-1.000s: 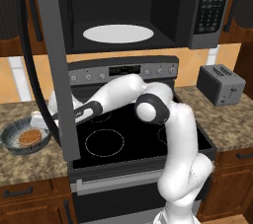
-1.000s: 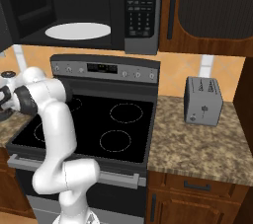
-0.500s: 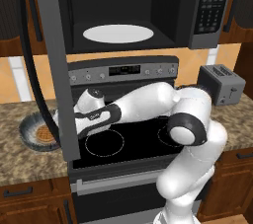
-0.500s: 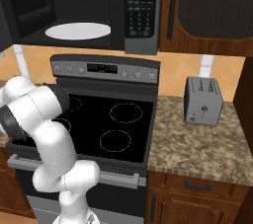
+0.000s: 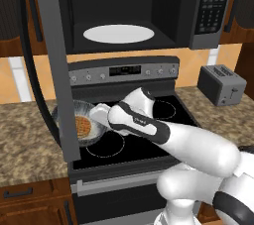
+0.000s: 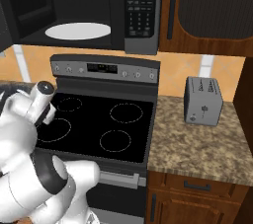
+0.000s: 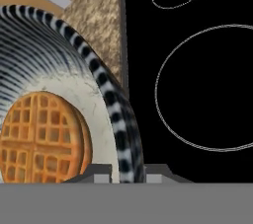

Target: Open the microwave, place the bowl with waffle inside the microwave, then close the microwave door and turn it on.

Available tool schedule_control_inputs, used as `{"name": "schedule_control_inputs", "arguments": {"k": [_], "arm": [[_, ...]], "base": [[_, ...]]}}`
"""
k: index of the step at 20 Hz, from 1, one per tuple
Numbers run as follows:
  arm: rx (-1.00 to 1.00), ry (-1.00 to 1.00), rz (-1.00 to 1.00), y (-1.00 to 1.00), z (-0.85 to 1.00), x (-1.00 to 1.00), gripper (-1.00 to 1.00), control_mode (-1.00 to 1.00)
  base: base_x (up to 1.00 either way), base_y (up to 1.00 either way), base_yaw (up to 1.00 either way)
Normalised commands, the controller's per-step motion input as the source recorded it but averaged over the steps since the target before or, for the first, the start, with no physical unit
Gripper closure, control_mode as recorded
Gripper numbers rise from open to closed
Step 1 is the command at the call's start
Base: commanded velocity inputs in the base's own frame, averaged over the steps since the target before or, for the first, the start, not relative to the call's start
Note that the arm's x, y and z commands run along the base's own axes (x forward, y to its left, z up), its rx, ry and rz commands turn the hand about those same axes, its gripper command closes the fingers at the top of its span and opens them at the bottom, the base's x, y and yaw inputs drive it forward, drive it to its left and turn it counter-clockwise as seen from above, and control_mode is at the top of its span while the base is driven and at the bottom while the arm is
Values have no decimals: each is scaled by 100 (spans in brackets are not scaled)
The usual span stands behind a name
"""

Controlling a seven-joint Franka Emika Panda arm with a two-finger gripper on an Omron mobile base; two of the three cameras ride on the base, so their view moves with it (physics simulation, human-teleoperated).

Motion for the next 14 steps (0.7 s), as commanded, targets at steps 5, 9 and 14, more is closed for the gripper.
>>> {"name": "schedule_control_inputs", "arguments": {"k": [5,9,14], "arm": [[0,5,-3,-100,100,-56,100,-100],[0,14,-6,-93,100,-41,100,-100],[0,20,-11,-93,100,-26,100,-100]], "base": [[0,0,0],[0,0,0],[0,0,0]]}}
